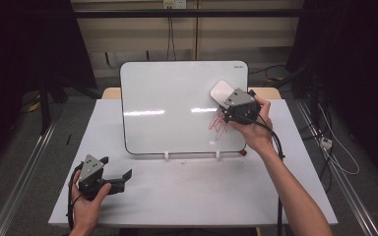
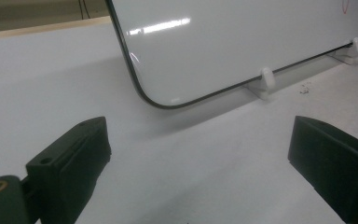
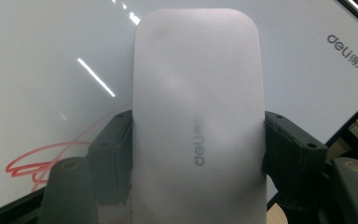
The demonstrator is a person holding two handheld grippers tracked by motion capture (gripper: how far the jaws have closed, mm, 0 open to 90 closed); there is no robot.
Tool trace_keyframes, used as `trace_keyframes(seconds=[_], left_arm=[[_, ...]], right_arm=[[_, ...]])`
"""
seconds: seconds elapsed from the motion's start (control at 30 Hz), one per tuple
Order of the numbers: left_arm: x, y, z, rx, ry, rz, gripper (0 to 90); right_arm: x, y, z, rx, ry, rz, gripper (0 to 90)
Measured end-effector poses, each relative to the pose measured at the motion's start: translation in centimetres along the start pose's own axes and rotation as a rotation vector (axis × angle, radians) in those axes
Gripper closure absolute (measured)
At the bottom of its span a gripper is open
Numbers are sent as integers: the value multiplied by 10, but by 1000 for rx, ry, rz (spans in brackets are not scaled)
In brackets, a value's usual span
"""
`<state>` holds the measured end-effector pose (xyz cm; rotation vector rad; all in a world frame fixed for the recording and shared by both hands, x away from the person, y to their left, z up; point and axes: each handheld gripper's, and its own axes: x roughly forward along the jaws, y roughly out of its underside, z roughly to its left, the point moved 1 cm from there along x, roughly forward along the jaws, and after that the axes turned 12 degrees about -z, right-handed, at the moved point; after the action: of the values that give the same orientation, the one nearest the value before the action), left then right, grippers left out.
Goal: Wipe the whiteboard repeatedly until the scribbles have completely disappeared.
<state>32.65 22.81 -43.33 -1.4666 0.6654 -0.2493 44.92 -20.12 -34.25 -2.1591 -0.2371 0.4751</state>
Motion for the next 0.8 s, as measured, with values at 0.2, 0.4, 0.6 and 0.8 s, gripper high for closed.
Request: trace_keyframes(seconds=[0.2,0.4,0.6,0.8], left_arm=[[0,0,0,4,0,1,53],[1,0,-1,7,4,0,53],[2,0,-2,12,4,6,54],[3,0,-2,17,-1,8,53]], right_arm=[[0,-1,-1,16,16,7,316],[0,-1,6,-15,20,20,316],[-1,2,15,-27,11,23,316],[-2,3,24,-66,-7,30,316]])
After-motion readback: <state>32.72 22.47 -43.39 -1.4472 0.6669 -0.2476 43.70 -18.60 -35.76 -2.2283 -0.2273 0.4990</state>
